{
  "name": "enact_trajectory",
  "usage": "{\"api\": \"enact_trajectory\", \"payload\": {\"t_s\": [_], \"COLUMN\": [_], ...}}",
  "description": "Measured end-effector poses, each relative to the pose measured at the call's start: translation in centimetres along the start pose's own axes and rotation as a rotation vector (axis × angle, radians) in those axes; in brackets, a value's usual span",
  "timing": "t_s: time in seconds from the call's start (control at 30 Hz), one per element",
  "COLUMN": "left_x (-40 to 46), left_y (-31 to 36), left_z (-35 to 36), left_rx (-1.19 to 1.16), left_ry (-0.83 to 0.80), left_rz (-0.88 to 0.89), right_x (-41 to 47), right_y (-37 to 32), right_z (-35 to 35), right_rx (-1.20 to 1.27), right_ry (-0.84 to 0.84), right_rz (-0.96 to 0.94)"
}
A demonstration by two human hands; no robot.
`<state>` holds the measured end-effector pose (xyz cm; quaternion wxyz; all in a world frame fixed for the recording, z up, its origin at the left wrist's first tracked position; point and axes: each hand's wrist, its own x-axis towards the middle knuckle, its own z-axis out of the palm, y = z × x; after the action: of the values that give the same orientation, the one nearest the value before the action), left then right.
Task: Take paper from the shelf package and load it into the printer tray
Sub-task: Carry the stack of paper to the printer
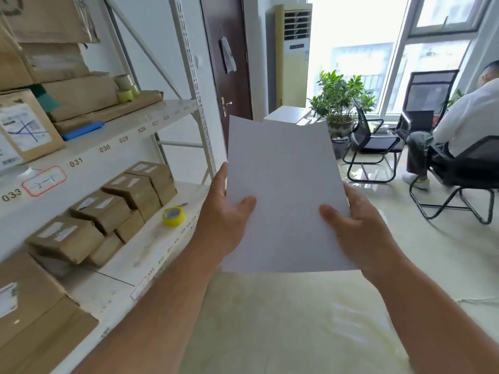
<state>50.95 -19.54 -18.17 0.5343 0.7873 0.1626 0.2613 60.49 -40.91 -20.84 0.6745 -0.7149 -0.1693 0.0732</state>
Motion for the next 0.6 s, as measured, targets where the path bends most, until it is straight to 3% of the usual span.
{"api": "enact_trajectory", "payload": {"t_s": [0.27,0.6], "left_x": [7.2,19.9], "left_y": [-0.4,-3.5], "left_z": [8.0,12.1], "left_rx": [-0.043,-0.103], "left_ry": [-0.091,-0.161], "left_rz": [0.046,0.076], "right_x": [6.7,18.8], "right_y": [2.6,4.6], "right_z": [-5.6,-5.6], "right_rx": [0.006,0.039], "right_ry": [0.114,0.136], "right_rz": [0.024,-0.013]}}
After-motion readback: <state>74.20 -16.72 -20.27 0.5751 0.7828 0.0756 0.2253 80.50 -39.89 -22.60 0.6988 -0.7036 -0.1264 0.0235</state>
